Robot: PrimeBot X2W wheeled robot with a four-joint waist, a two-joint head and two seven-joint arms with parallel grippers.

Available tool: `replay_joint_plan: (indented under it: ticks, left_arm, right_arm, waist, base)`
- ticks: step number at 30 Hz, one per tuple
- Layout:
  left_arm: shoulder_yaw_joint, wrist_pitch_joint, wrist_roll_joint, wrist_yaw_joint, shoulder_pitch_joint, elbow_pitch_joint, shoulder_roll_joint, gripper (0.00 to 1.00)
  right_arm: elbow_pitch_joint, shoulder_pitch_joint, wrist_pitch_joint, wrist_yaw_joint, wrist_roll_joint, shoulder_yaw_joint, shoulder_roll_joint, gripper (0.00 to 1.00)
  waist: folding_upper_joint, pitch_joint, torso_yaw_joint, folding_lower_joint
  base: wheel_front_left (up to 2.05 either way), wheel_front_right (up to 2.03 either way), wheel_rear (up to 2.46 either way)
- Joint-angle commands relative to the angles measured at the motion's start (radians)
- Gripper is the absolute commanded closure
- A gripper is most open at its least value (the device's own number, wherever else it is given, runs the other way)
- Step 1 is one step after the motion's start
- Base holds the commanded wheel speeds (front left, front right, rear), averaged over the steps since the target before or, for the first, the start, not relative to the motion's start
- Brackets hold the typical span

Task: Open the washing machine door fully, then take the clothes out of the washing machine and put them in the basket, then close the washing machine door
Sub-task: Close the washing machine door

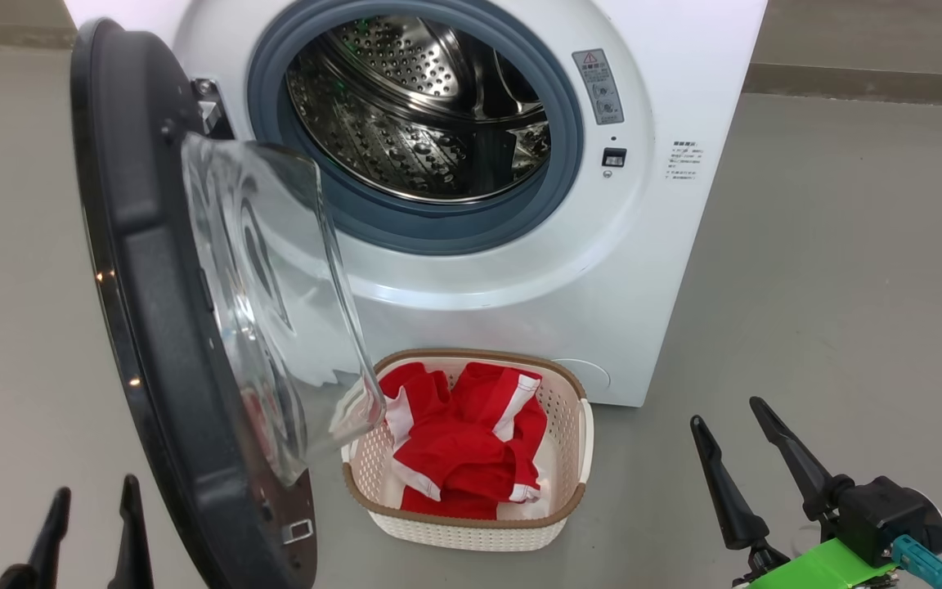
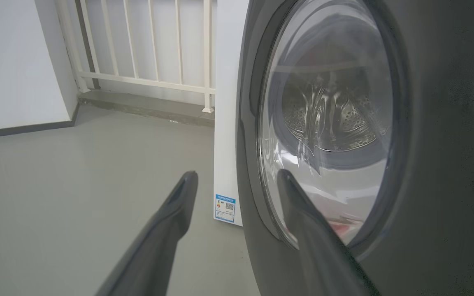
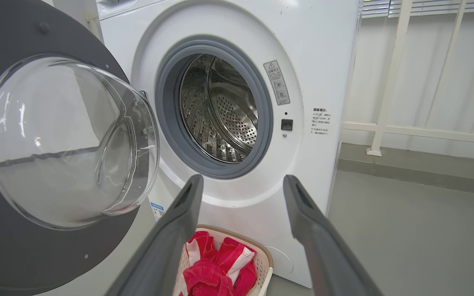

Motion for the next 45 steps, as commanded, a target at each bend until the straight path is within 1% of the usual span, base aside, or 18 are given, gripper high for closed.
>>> replay_joint_plan:
  ticks: [1,2,3,4,7,8,10,13,16,18,19,22,26,29,32,35,40,45]
  left_arm:
    - [0.027,-0.012,0.022,-0.006,-0.033,-0.009,0.027,0.13]
    - [0.024,-0.012,0.027,-0.006,-0.034,0.001,0.03,0.59]
    - [0.023,-0.012,0.029,-0.006,-0.038,0.007,0.031,0.96]
    - [0.022,-0.012,0.03,-0.006,-0.043,0.011,0.032,1.0]
    - [0.025,-0.012,0.02,-0.006,-0.064,0.009,0.029,1.0]
    - [0.027,-0.008,0.001,-0.006,-0.072,0.015,0.024,1.0]
    - [0.049,0.032,-0.071,-0.006,-0.096,0.022,0.01,1.0]
    - [0.095,0.125,-0.223,-0.003,-0.142,-0.011,-0.012,1.0]
    - [0.126,0.234,-0.378,0.015,-0.173,-0.084,-0.024,1.0]
    - [0.14,0.315,-0.518,0.03,-0.185,-0.137,-0.029,1.0]
    - [0.144,0.361,-0.604,0.045,-0.191,-0.162,-0.03,1.0]
    - [0.129,0.477,-0.861,0.135,-0.197,-0.237,-0.031,1.0]
    - [0.111,0.566,-1.065,0.261,-0.192,-0.343,-0.032,1.0]
    - [0.097,0.618,-1.204,0.335,-0.188,-0.415,-0.032,1.0]
    - [0.088,0.644,-1.283,0.384,-0.18,-0.481,-0.032,1.0]
    - [0.076,0.657,-1.352,0.414,-0.171,-0.53,-0.032,1.0]
    - [0.057,0.665,-1.398,0.431,-0.15,-0.572,-0.032,1.0]
    - [0.035,0.66,-1.407,0.43,-0.134,-0.585,-0.032,1.0]
  right_arm:
    - [-0.022,-0.038,-0.006,0.005,0.005,0.023,-0.007,0.0]
    - [-0.022,-0.039,-0.006,0.005,0.006,0.024,-0.007,0.0]
    - [-0.022,-0.04,-0.006,0.005,0.007,0.025,-0.007,0.0]
    - [-0.022,-0.041,-0.006,0.005,0.007,0.026,-0.007,0.0]
    - [-0.021,-0.038,-0.006,0.005,0.008,0.026,-0.007,0.0]
    - [-0.02,-0.036,-0.006,0.005,0.009,0.026,-0.007,0.0]
    - [-0.019,-0.033,-0.006,0.005,0.009,0.025,-0.007,0.0]
    - [-0.019,-0.03,-0.006,0.005,0.009,0.026,-0.007,0.0]
    - [-0.018,-0.029,-0.006,0.005,0.01,0.027,-0.004,0.0]
    - [-0.017,-0.029,-0.006,0.005,0.01,0.03,-0.002,0.0]
    - [-0.017,-0.029,-0.006,0.005,0.011,0.031,-0.001,0.0]
    - [-0.016,-0.027,-0.006,0.005,0.013,0.032,0.001,0.0]
    - [-0.015,-0.025,-0.006,0.005,0.013,0.033,0.001,0.0]
    - [-0.015,-0.026,-0.006,0.005,0.013,0.035,-0.001,0.0]
    - [-0.015,-0.027,-0.006,0.005,0.013,0.038,-0.004,0.0]
    - [-0.015,-0.027,-0.006,0.005,0.014,0.04,-0.006,0.0]
    - [-0.015,-0.029,-0.006,0.005,0.013,0.042,-0.006,0.0]
    - [-0.016,-0.032,-0.006,0.005,0.013,0.04,-0.008,0.0]
  waist:
    - [0.0,-0.001,-0.001,0.0]
    - [0.0,0.0,-0.002,0.0]
    - [0.0,0.0,-0.002,0.0]
    - [0.0,0.0,-0.002,0.0]
    - [0.0,-0.001,-0.001,0.0]
    - [0.0,-0.002,0.0,0.0]
    - [0.0,-0.003,0.003,0.0]
    - [0.0,-0.007,0.004,0.0]
    - [0.0,-0.011,0.003,0.0]
    - [0.0,-0.014,0.002,0.0]
    - [0.0,-0.016,0.001,0.0]
    - [0.0,-0.017,0.0,0.0]
    - [0.0,-0.016,-0.002,0.0]
    - [0.0,-0.015,-0.007,0.0]
    - [0.0,-0.012,-0.014,0.0]
    - [0.0,-0.009,-0.025,0.0]
    - [0.0,-0.002,-0.047,0.0]
    - [0.0,0.008,-0.081,0.0]
  base:
    - [0.0,0.0,0.0]
    - [0.0,0.0,0.0]
    - [0.0,0.0,0.0]
    - [0.0,0.0,0.0]
    - [0.0,0.0,0.0]
    - [0.0,0.0,0.0]
    - [0.0,0.0,0.0]
    - [0.0,0.0,0.0]
    - [0.0,0.0,0.0]
    - [0.0,0.0,0.0]
    - [0.0,0.0,0.0]
    - [0.0,0.0,0.0]
    - [0.0,0.0,0.0]
    - [0.0,0.0,0.0]
    - [0.0,0.0,0.0]
    - [0.0,0.0,0.0]
    - [0.0,0.0,0.0]
    - [0.0,0.0,0.0]
